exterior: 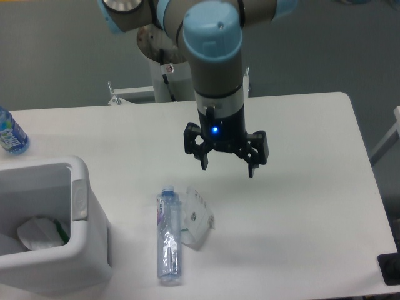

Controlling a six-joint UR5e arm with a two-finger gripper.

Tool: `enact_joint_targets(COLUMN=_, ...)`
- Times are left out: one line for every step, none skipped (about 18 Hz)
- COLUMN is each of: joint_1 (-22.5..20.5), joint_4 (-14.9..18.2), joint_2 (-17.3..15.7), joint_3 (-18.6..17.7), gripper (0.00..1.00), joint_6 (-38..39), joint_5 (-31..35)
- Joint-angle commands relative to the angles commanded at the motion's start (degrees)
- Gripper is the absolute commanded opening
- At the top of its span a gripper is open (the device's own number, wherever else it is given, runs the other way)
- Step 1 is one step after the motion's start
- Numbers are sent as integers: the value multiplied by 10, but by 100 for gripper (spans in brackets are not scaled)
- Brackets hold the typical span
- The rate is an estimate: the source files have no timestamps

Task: Place the trash in the trash can
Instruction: 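Lower the open gripper toward the crumpled white paper beside the bottle, then close the gripper on the crumpled white paper and lift it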

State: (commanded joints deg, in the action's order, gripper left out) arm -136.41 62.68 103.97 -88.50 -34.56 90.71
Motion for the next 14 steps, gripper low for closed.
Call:
enact_joint_targets(joint_1=9, joint_4=-7, joint_2=10, joint_3=-5, gripper=100, joint_6=15, joint_5=-2)
enact_joint_targets(joint_1=18, joint_4=-10, joint_2=21, joint_3=-8, gripper=100, joint_6=20, joint_5=-2)
enact_joint_targets(joint_1=28, joint_4=-11, joint_2=35, joint_3=-11, gripper=100, joint_6=20, joint_5=-2)
enact_joint_targets(joint_1=36, joint_4=-12, joint_2=50, joint_3=-12, gripper=100, joint_6=20, joint_5=-2)
enact_joint_targets(joint_1=45, joint_4=-17, joint_2=66, joint_3=-14, gripper=100, joint_6=20, joint_5=-2)
enact_joint_targets(joint_1=51, joint_4=-23, joint_2=77, joint_3=-18, gripper=100, joint_6=19, joint_5=-3)
enact_joint_targets(joint_1=55, joint_4=-29, joint_2=87, joint_3=-26, gripper=100, joint_6=19, joint_5=-3)
enact_joint_targets(joint_1=57, joint_4=-35, joint_2=96, joint_3=-36, gripper=100, joint_6=19, joint_5=-3)
enact_joint_targets(joint_1=59, joint_4=-45, joint_2=103, joint_3=-43, gripper=100, joint_6=21, joint_5=-3)
enact_joint_targets(joint_1=63, joint_4=-50, joint_2=105, joint_3=-50, gripper=100, joint_6=21, joint_5=-4)
enact_joint_targets(joint_1=64, joint_4=-57, joint_2=108, joint_3=-53, gripper=100, joint_6=22, joint_5=-3)
enact_joint_targets(joint_1=64, joint_4=-63, joint_2=114, joint_3=-53, gripper=100, joint_6=23, joint_5=-3)
enact_joint_targets(joint_1=65, joint_4=-70, joint_2=123, joint_3=-53, gripper=100, joint_6=23, joint_5=-2)
enact_joint_targets(joint_1=66, joint_4=-79, joint_2=128, joint_3=-51, gripper=100, joint_6=24, joint_5=1)
